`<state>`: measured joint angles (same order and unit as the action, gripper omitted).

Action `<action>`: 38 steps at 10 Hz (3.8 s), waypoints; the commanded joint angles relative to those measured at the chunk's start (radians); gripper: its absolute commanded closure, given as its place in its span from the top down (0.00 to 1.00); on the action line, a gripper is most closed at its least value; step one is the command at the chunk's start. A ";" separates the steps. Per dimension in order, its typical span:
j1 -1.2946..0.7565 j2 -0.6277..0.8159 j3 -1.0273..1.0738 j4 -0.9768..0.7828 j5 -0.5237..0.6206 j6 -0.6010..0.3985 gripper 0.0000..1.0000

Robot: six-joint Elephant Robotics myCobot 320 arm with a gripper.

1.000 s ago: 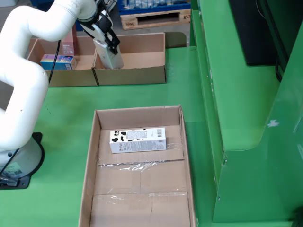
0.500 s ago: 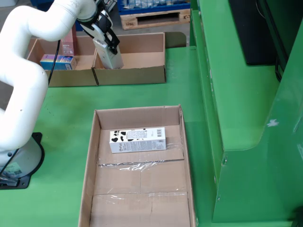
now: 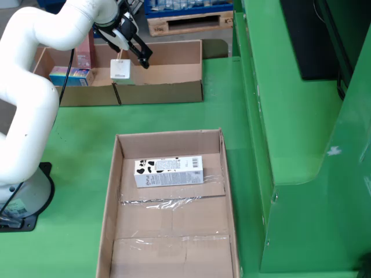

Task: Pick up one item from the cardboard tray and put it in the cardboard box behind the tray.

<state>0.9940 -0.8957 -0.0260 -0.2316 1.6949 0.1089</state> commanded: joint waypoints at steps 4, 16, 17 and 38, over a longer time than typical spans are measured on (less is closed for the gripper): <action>-0.009 0.033 0.026 0.012 0.002 -0.007 1.00; -0.009 0.033 0.026 0.012 0.002 -0.007 1.00; -0.009 0.033 0.026 0.012 0.002 -0.007 1.00; -1.066 -0.139 1.115 -0.946 0.199 -0.230 1.00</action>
<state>0.3021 -1.1381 0.4892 -0.7685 1.8745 -0.0827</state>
